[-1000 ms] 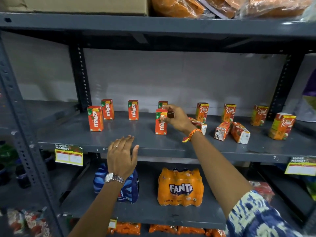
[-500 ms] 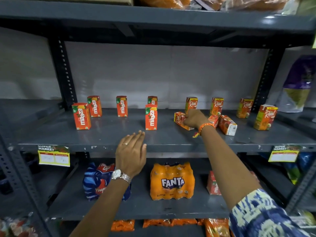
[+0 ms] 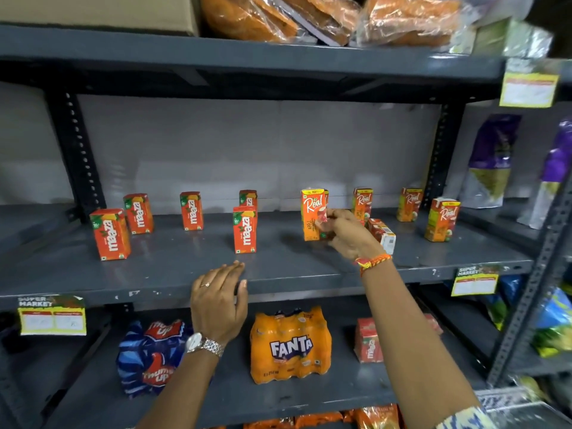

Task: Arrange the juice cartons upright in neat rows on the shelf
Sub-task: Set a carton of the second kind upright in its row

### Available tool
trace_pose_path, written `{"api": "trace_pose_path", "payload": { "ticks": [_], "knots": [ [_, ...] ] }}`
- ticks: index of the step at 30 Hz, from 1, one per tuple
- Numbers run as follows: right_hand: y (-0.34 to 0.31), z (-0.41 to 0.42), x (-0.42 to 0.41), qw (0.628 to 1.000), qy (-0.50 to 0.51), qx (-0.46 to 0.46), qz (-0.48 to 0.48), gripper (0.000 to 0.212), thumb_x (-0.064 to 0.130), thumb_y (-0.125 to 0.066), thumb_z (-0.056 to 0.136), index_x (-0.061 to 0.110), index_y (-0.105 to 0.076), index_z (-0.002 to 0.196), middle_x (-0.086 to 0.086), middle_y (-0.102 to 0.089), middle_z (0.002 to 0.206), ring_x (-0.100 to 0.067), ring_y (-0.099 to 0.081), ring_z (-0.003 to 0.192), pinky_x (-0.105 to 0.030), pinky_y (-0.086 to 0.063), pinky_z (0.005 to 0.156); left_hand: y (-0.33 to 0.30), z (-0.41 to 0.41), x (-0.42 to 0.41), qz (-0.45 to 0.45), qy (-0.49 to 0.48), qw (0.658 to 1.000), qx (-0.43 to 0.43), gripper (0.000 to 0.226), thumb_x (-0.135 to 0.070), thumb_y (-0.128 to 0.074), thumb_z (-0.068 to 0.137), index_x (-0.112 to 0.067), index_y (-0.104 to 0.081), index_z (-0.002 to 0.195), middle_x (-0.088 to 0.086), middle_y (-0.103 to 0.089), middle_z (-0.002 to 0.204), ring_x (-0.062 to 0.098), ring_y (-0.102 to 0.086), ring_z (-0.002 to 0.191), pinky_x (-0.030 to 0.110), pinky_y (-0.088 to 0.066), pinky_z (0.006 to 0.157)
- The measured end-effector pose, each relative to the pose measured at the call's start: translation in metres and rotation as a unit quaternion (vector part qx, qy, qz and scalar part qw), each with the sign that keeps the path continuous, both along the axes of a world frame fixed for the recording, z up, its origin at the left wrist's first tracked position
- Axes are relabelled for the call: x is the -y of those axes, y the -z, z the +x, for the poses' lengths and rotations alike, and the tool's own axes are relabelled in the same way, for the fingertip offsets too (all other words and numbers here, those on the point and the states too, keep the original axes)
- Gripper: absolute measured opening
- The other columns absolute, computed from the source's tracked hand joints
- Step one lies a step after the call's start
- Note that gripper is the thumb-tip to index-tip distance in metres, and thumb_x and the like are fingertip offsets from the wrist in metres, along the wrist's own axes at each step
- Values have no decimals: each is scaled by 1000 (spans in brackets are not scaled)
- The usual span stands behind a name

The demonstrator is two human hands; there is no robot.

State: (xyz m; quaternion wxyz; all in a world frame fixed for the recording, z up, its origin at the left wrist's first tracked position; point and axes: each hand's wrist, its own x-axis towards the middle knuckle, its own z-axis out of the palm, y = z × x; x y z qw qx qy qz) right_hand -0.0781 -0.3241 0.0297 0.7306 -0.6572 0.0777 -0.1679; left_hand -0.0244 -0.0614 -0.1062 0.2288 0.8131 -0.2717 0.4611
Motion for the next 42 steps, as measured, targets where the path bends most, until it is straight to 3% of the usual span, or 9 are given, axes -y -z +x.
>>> {"api": "trace_pose_path", "payload": {
  "ticks": [4, 9, 12, 15, 20, 29, 35, 39, 42],
  "knots": [
    [1, -12, 11, 1000, 5, -3, 16, 36, -2, -55, 94, 1, -52, 130, -15, -64, 122, -32, -61, 118, -54, -49, 103, 2, -1, 1, -5, -1, 1000, -16, 42, -33, -42, 94, -14, -73, 117, 4, -73, 117, 24, -69, 105, 40, -41, 94],
    [-19, -34, 42, 995, 64, 76, -9, 16, -3, -55, 95, 7, -57, 107, -3, -65, 91, -16, -65, 88, -37, -56, 84, 4, -3, 3, -12, -9, 1000, -21, 45, -34, -41, 94, -12, -73, 116, 6, -73, 116, 27, -68, 107, 42, -42, 95],
    [-28, -45, 76, 979, 167, 89, -72, 20, -6, -56, 93, 1, -58, 111, -10, -64, 95, -19, -62, 89, -33, -55, 82, 3, -6, 6, -12, -20, 1000, -13, 46, -32, -39, 94, -9, -73, 116, 8, -73, 117, 29, -67, 110, 43, -40, 100],
    [-28, -50, 108, 964, 238, 54, -107, 33, -6, -55, 93, -4, -54, 125, -18, -66, 117, -28, -65, 108, -45, -54, 98, 0, -16, 20, 20, 7, 1000, -1, 48, -30, -38, 94, -7, -70, 122, 9, -71, 123, 28, -67, 113, 42, -40, 104],
    [-14, -53, 143, 940, 300, -20, -160, 32, -3, -57, 91, 1, -59, 123, -18, -68, 119, -32, -66, 111, -49, -54, 97, -4, -29, 47, 26, 28, 999, -25, 47, -31, -40, 94, -8, -69, 124, 8, -71, 123, 27, -68, 112, 43, -44, 100],
    [21, -53, 152, 932, 284, -109, -198, 38, 6, -57, 95, 8, -51, 132, -12, -63, 129, -30, -58, 123, -43, -48, 104, 0, -28, 49, 2, 8, 1000, -13, 44, -29, -41, 94, -11, -72, 119, 7, -72, 121, 27, -68, 110, 42, -42, 97],
    [23, -56, 148, 923, 293, -111, -226, 39, 11, -58, 95, 10, -47, 133, -13, -61, 132, -32, -57, 124, -38, -46, 96, -1, -30, 50, -2, -1, 1000, -23, 43, -29, -41, 93, -13, -71, 119, 6, -71, 121, 26, -67, 111, 41, -41, 99],
    [15, -66, 123, 841, 435, 3, -321, 46, 8, -69, 85, 6, -49, 126, -17, -59, 127, -33, -55, 120, -44, -50, 99, -1, -32, 50, 2, -2, 1000, -24, 43, -29, -42, 93, -13, -71, 120, 5, -71, 121, 25, -67, 112, 40, -39, 100],
    [4, -64, 87, 810, 431, 64, -392, 32, 24, -70, 87, 10, -58, 113, -12, -68, 109, -28, -65, 102, -39, -55, 82, -2, -34, 49, 3, 0, 1000, -31, 42, -29, -42, 94, -13, -70, 120, 5, -71, 122, 25, -66, 113, 40, -38, 101]
  ]
}}
